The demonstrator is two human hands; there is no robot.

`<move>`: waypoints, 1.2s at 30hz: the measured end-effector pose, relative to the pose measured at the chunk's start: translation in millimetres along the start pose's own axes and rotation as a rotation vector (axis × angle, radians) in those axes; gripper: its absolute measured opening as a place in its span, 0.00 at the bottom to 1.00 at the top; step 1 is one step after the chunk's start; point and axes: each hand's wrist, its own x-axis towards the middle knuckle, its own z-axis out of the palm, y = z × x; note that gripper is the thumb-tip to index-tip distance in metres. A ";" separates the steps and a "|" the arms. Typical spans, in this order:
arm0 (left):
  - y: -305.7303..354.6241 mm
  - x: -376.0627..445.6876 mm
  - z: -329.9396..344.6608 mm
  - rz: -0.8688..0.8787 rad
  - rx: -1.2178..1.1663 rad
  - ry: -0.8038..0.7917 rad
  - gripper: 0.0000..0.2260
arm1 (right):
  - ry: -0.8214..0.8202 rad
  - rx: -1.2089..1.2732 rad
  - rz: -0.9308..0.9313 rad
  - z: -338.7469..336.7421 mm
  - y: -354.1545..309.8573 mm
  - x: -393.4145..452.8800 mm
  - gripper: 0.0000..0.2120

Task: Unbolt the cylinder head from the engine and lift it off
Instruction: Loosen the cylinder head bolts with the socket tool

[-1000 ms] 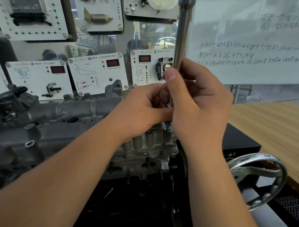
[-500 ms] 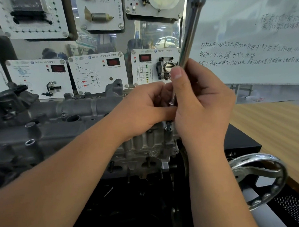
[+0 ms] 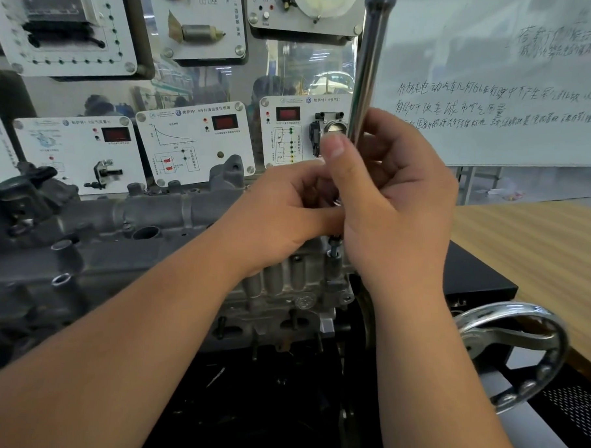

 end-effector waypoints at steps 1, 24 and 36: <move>1.3 0.1 1.1 0.003 0.024 0.001 0.13 | 0.028 -0.007 -0.003 -0.1 0.5 0.0 0.06; 2.7 -2.0 0.1 0.003 -0.029 -0.025 0.06 | 0.030 -0.005 -0.034 1.2 -0.4 -2.5 0.02; 6.0 0.0 3.5 0.012 -0.038 -0.033 0.05 | 0.006 0.056 -0.005 1.5 -2.0 -2.2 0.10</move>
